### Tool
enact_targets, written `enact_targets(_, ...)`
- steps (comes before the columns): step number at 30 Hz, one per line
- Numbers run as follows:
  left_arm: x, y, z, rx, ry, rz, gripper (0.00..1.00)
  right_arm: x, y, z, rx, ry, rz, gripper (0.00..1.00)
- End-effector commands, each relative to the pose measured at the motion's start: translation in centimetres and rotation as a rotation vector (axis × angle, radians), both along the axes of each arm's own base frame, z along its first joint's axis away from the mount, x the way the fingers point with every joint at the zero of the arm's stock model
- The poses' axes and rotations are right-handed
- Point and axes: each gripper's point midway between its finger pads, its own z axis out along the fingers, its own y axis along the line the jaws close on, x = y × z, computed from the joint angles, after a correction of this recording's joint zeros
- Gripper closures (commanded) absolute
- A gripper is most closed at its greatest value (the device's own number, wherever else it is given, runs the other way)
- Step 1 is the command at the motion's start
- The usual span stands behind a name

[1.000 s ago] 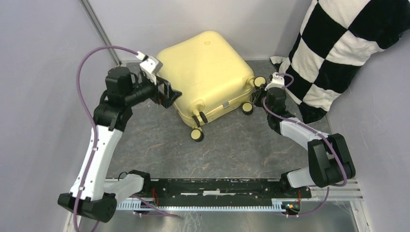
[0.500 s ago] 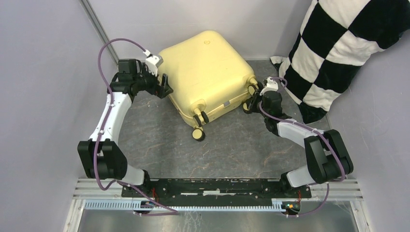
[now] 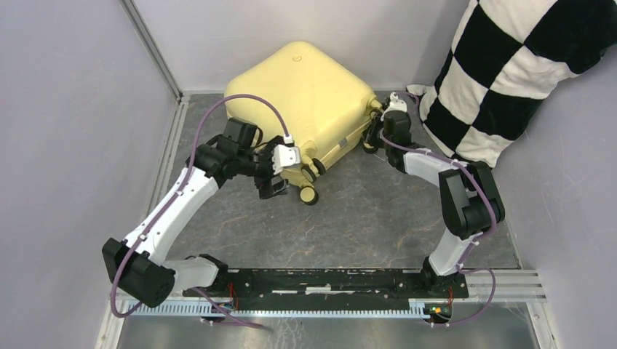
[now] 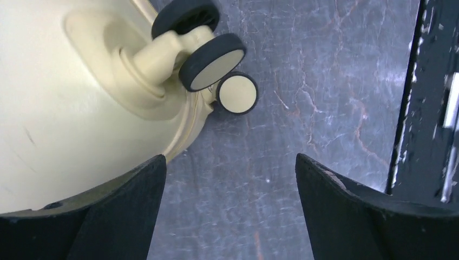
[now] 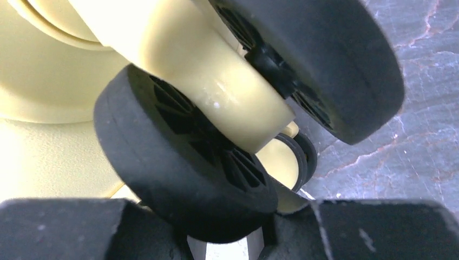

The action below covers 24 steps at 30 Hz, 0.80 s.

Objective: Pack the luggage

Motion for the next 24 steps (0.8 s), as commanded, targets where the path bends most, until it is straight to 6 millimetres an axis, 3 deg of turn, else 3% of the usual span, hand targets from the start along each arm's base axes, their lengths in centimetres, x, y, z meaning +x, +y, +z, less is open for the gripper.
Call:
enact_targets(1, 0.7, -1.1, 3.3, 0.153, -0.258, -0.233, 0.04, 1.7, 4.3, 2.7, 0.035, -0.095, 0.133, 0.66)
enact_targets(3, 0.6, -2.2, 3.6, 0.231, -0.34, -0.351, 0.01, 1.4, 5.3, 2.6, 0.043, -0.112, 0.189, 0.64)
enact_targets(8, 0.4, -4.4, 1.4, 0.426, -0.477, -0.655, 0.0, 0.6, 6.4, 1.6, 0.043, -0.096, 0.277, 0.58)
enact_targets(11, 0.7, -7.3, 1.5, 0.454, -0.503, -0.739, 0.0, -0.4, 6.7, 0.8, 0.037, -0.084, 0.333, 0.58)
enact_targets(16, 2.4, -9.8, 0.2, 0.535, -0.499, -0.815, 0.0, -2.3, 6.3, -0.2, 0.024, -0.083, 0.357, 0.57)
enact_targets(20, 3.9, -10.0, -0.9, 0.616, -0.508, -0.833, 0.03, -4.4, 4.9, -0.3, 0.033, -0.102, 0.345, 0.56)
enact_targets(24, 4.6, -9.4, -1.4, 0.678, -0.488, -0.834, 0.17, -6.8, 3.5, -0.4, 0.04, -0.114, 0.336, 0.54)
